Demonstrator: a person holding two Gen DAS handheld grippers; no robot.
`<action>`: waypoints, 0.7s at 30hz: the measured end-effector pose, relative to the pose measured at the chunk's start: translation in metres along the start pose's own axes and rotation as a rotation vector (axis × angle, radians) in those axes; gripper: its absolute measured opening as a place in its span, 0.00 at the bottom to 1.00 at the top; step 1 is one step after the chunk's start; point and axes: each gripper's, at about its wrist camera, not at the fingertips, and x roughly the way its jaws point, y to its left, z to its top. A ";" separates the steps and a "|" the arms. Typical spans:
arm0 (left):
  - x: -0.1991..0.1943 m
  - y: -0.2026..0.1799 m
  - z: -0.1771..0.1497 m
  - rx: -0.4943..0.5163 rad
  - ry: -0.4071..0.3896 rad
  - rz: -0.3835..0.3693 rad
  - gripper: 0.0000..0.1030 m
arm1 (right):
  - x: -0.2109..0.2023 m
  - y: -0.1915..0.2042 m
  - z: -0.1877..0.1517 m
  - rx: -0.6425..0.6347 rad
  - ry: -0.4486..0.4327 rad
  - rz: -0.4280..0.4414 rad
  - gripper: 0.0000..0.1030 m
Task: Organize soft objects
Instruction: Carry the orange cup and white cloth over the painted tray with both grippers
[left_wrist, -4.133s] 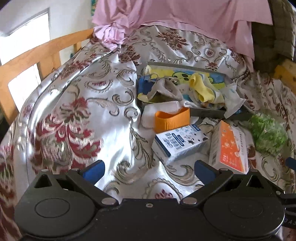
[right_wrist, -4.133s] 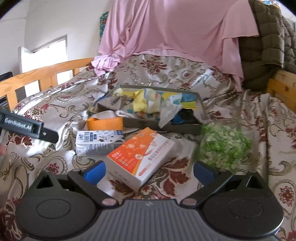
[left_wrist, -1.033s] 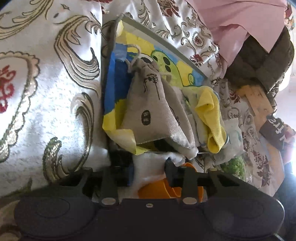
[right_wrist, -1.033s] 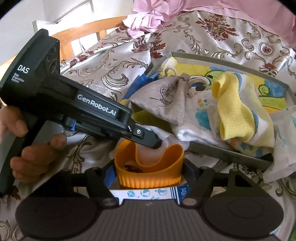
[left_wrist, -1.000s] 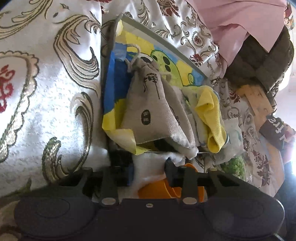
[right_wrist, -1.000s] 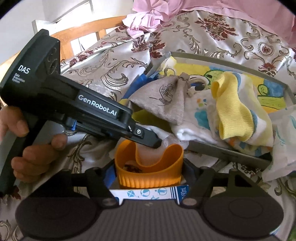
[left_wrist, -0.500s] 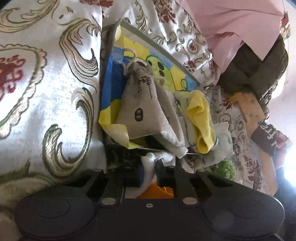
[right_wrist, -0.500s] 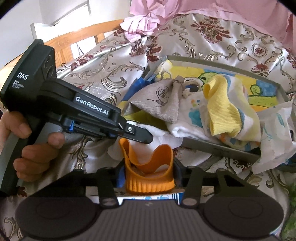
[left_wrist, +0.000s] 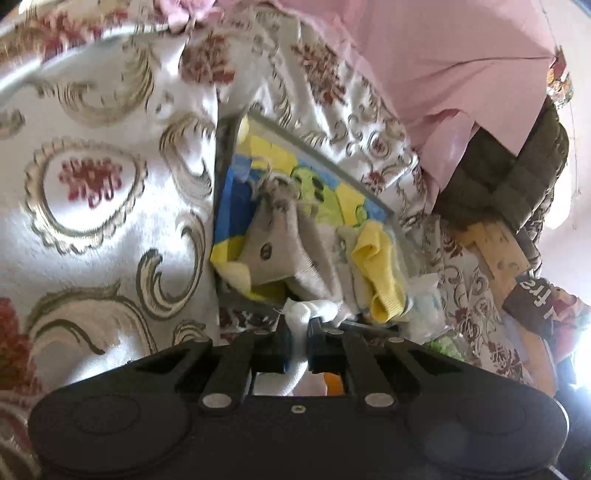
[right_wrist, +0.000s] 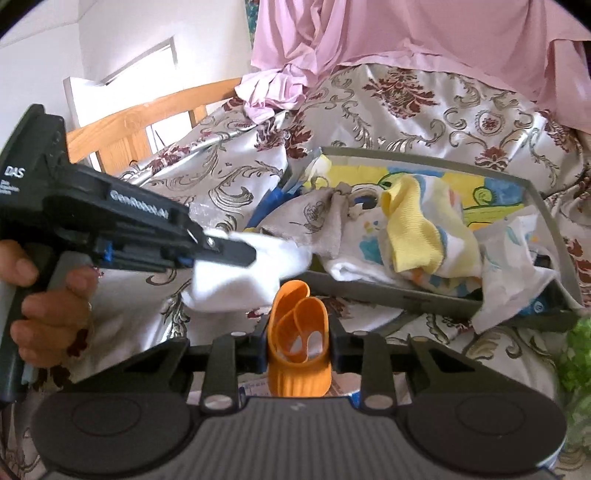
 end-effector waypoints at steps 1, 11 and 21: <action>-0.003 -0.004 0.000 0.011 -0.011 0.004 0.07 | -0.003 -0.001 -0.001 0.004 -0.005 -0.003 0.31; -0.015 -0.041 0.007 0.089 -0.055 -0.083 0.08 | -0.038 -0.029 0.018 0.019 -0.128 -0.041 0.31; 0.045 -0.088 0.075 0.205 -0.172 -0.001 0.09 | 0.006 -0.097 0.097 0.092 -0.204 -0.104 0.33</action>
